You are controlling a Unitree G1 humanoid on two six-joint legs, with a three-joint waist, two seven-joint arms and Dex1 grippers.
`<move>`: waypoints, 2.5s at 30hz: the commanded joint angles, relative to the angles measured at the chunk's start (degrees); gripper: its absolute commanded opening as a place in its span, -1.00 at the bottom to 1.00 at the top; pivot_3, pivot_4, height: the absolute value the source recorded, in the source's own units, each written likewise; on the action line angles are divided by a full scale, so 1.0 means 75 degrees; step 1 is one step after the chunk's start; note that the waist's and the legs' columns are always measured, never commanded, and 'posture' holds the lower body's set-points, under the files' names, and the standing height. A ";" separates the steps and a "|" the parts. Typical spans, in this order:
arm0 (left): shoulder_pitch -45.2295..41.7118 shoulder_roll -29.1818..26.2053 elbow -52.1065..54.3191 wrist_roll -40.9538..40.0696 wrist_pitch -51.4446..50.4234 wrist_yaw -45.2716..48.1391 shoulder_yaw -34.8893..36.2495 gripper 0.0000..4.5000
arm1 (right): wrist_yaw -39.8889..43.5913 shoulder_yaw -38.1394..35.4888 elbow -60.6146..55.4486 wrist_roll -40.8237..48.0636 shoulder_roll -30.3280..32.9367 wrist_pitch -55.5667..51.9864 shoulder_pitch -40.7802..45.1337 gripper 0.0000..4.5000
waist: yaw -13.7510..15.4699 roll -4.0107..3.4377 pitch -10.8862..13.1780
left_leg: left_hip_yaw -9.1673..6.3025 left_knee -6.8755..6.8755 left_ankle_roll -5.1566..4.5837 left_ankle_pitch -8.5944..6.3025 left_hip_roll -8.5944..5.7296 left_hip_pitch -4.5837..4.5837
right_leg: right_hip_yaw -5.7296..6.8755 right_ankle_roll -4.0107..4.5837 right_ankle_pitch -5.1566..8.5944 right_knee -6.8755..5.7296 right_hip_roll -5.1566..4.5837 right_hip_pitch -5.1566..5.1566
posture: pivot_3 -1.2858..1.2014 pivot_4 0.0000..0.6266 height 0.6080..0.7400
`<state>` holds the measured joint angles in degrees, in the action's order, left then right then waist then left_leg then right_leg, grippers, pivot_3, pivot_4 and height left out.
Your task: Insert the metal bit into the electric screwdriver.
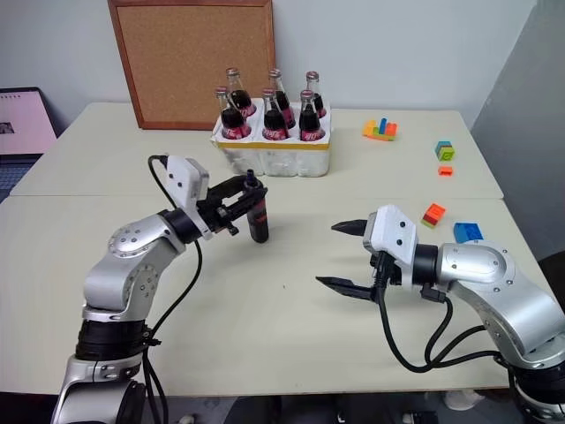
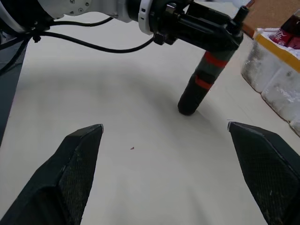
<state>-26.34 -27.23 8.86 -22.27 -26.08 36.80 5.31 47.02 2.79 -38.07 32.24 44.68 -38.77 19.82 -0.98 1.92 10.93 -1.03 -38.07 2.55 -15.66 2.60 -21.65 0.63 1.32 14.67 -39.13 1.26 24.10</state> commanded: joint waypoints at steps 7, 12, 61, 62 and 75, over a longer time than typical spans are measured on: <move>-0.0513 0.0694 0.1257 -0.0621 -0.0824 -0.0975 0.0144 -0.27 | -0.0823 -0.0478 0.0421 -0.0660 0.0679 -0.0908 0.0220 1.00 | 0.0110 0.0000 0.0000 | 0.0003 -0.0003 0.0001 0.0000 -0.0007 -0.0014 | -0.0002 -0.0005 -0.0003 0.0013 -0.0005 0.0002 | 0.03 -0.52 1.00; -0.0132 0.0766 0.1120 -0.0268 -0.0406 -0.0832 -0.0278 -0.27 | -0.1515 -0.0489 0.0970 -0.0724 0.0660 -0.2264 0.0460 1.00 | 0.0111 0.0000 0.0000 | 0.0010 -0.0001 0.0001 0.0001 -0.0007 -0.0016 | -0.0008 -0.0004 -0.0003 0.0019 -0.0010 0.0002 | 0.03 -0.52 1.00; 0.0023 0.1339 -0.0291 0.0830 0.1629 -0.0529 -0.1048 -0.27 | -0.3055 0.0335 0.3789 -0.1690 -0.2024 -0.7101 0.2988 -1.00 | 0.0078 -0.0011 -0.0014 | 0.0011 0.0001 -0.0001 0.0001 -0.0009 -0.0013 | -0.0008 0.0001 -0.0018 0.0013 -0.0004 0.0000 | 0.03 -0.52 1.00; -0.0040 0.1309 -0.0240 0.0721 0.1559 -0.0398 -0.1041 -0.27 | -0.3117 0.0154 0.3663 -0.1664 -0.2093 -0.7139 0.2963 -1.00 | 0.0076 -0.0010 -0.0014 | 0.0011 0.0003 -0.0002 0.0001 -0.0008 -0.0013 | -0.0008 0.0001 -0.0018 0.0013 -0.0003 0.0001 | 0.03 -0.52 1.00; -0.1033 0.1042 0.0326 -0.0821 -0.0058 0.0372 -0.0630 -0.27 | -0.4261 -0.1475 0.0654 -0.2019 -0.2922 -0.6488 0.2580 -1.00 | 0.0085 -0.0013 -0.0011 | 0.0006 0.0009 -0.0001 0.0000 -0.0009 -0.0044 | -0.0006 -0.0002 -0.0016 0.0032 -0.0002 0.0027 | 0.03 -0.52 1.00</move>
<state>-32.16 -18.68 7.15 -25.18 -25.12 38.26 -1.34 17.30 -5.79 -29.31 18.56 23.67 -90.12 37.90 -0.34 1.82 10.84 -0.98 -37.99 2.54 -15.66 2.53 -21.95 0.58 1.30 14.55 -38.90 1.25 24.30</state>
